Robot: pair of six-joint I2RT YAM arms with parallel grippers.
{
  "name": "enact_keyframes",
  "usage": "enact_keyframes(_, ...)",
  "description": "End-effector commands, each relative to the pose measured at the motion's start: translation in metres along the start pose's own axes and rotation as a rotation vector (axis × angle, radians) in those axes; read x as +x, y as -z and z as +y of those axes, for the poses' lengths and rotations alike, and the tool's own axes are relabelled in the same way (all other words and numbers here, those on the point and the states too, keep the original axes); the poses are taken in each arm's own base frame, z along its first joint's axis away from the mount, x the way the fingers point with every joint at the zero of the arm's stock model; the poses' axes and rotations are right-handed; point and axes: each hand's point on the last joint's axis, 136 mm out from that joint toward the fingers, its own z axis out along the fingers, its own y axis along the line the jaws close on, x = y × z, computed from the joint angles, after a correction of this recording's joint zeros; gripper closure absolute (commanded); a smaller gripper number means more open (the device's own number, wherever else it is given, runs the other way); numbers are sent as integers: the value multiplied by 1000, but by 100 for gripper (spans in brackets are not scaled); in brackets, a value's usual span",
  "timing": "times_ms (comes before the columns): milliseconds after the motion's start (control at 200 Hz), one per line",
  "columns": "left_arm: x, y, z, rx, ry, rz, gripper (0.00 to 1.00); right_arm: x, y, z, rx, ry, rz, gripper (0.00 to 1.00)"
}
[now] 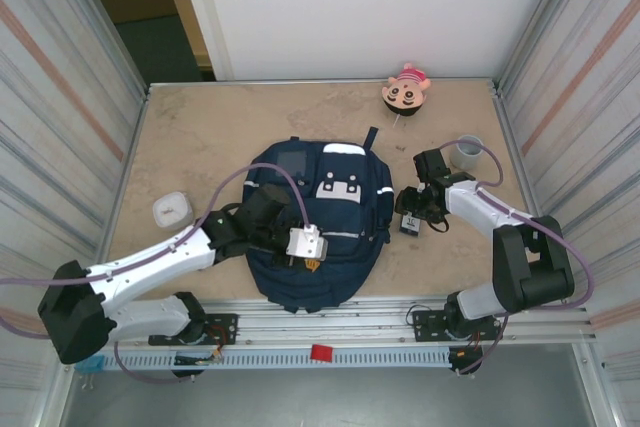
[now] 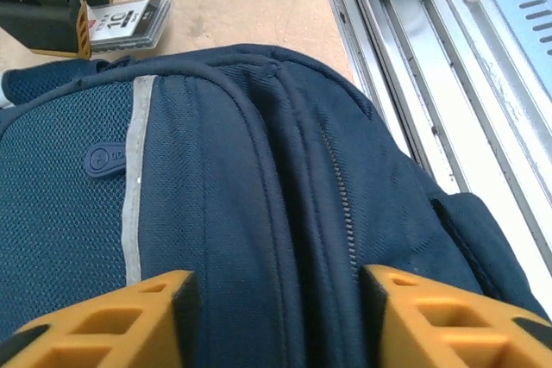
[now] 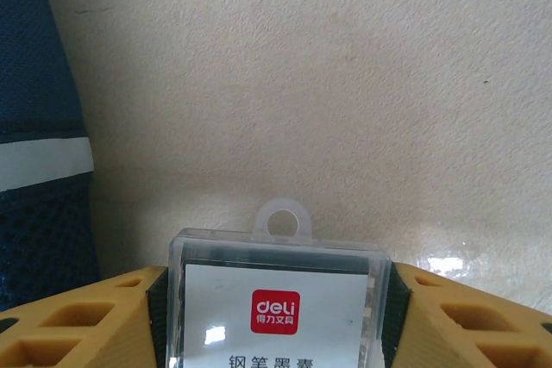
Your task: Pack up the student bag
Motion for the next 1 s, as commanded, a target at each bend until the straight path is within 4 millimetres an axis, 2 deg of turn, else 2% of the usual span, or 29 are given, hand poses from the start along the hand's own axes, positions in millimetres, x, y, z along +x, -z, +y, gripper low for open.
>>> enact_keyframes(0, -16, 3, 3, 4, 8, -54, 36, -2, -1, 2, 0, 12, 23, 40)
enact_keyframes(140, -29, 6, 7, 2, 57, -92, 27, -4, -7, 1, 20, -5, 38, 40)
enact_keyframes(286, -52, 26, 9, -18, 68, -169, 20, -5, -17, 2, 32, -18, 62, 39)
enact_keyframes(346, -53, 32, 12, -57, 61, -172, 19, -7, -20, 3, 34, -16, 68, 37)
enact_keyframes(411, -40, 33, 21, -123, 56, -103, 19, -10, -20, 5, 30, -20, 63, 29)
enact_keyframes(496, -13, 27, 25, -151, 29, 38, 19, -13, -17, 9, 18, -21, 51, 21)
enact_keyframes(611, 25, 25, 31, -174, 1, 217, 13, -15, -4, 14, 11, 3, 23, 18)
enact_keyframes(706, 33, 31, 29, -146, 6, 214, 11, -17, 17, 21, -6, 34, -30, 18)
enact_keyframes(792, 35, 33, 23, -119, -15, 202, 10, -9, 37, 37, -79, 54, -61, 19)
enact_keyframes(907, 46, 29, 20, -101, -37, 247, 10, 14, 61, 75, -264, 64, -55, 22)
enact_keyframes(962, 53, 26, 26, -120, -35, 284, 15, 29, 69, 92, -349, 56, -33, 24)
enact_keyframes(997, 58, 25, 32, -143, -32, 307, 21, 37, 74, 102, -391, 50, -23, 24)
